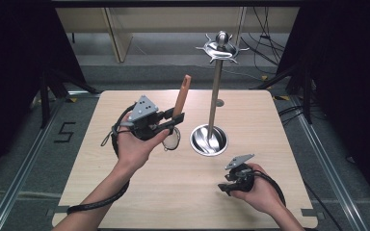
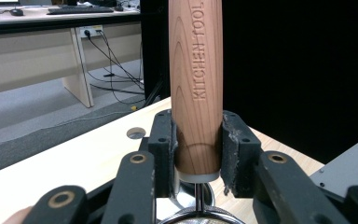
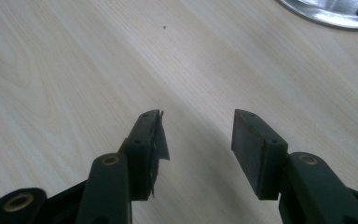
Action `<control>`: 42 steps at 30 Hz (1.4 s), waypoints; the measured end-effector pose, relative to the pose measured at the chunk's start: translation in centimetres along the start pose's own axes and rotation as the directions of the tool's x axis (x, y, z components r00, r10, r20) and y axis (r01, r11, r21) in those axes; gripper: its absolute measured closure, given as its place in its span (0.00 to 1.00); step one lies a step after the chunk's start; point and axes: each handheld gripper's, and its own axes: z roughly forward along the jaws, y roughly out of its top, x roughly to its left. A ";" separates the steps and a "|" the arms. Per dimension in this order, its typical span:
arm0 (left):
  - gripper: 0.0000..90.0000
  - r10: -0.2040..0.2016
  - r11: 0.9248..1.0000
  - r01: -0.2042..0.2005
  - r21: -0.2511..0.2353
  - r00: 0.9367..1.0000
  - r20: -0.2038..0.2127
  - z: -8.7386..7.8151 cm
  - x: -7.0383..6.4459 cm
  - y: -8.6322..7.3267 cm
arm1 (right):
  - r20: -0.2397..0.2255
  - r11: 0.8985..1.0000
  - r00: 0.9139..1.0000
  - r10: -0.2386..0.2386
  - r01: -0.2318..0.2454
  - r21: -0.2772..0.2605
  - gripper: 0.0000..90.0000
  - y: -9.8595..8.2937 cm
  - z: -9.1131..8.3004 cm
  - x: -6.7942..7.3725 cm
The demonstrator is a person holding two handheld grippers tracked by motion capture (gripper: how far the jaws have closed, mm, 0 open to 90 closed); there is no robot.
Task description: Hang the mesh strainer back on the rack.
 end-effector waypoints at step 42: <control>0.75 0.014 0.999 -0.013 -0.031 1.000 0.018 1.4 -1.0 1.9 | -0.003 1.000 1.000 0.022 -0.022 -0.009 0.58 0.0 -0.1 -0.2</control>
